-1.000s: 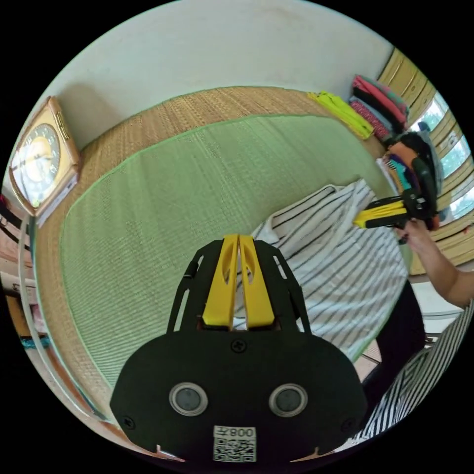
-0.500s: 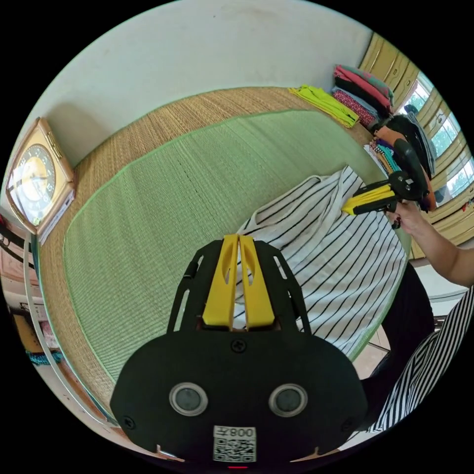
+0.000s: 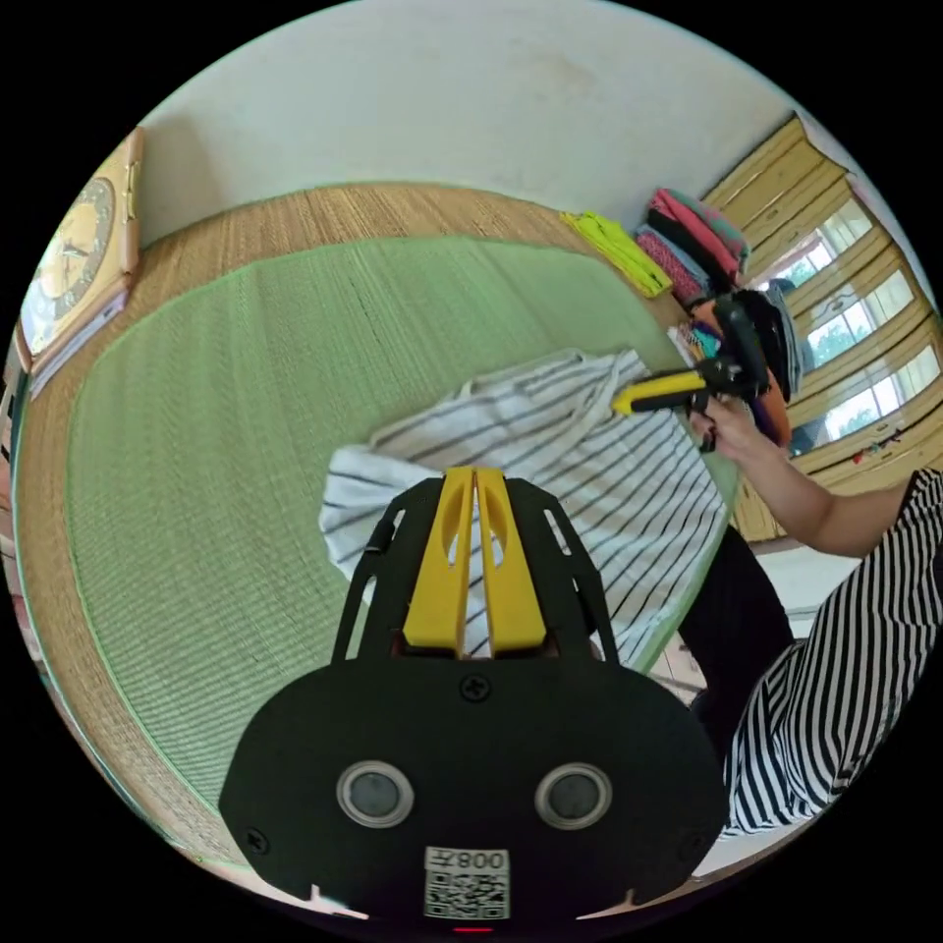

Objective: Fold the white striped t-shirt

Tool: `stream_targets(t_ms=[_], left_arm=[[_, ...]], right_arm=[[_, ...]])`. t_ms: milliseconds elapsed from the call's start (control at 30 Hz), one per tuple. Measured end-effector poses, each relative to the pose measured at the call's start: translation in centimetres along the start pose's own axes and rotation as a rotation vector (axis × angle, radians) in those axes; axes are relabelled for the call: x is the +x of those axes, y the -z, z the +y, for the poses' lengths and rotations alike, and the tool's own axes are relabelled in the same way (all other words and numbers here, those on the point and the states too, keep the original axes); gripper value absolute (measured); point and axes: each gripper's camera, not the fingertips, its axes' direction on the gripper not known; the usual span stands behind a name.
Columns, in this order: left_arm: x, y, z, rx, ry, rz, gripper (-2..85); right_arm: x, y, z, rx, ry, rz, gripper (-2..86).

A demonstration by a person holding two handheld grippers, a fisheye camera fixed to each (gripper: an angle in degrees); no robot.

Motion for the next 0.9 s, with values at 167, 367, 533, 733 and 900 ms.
stream_targets(t_ms=[167, 367, 533, 733, 900], left_arm=[[-1.7, -3.1, -0.1, -0.065, 0.055, -0.038, 0.1], [-5.0, -1.5, -1.6, 0.07, 0.157, -0.08, 0.3], [-5.7, -1.1, 0.7, 0.105, 0.189, -0.046, 0.9], [-5.0, -1.7, 1.6, 0.087, 0.118, -0.05, 4.8], [-5.2, -4.0, 1.5, 0.008, 0.11, -0.141, 4.2]], right_arm=[[-0.5, 1.0, -1.7, 0.027, -0.006, -0.019, 0.0], [1.4, 2.6, -5.1, 0.068, -0.071, -0.045, 0.1], [1.8, 4.7, -3.8, 0.108, -0.11, -0.076, 0.5], [0.2, 8.0, 0.9, 0.119, -0.101, 0.14, 3.8], [-2.1, 8.1, 2.0, 0.068, -0.071, 0.251, 5.7]])
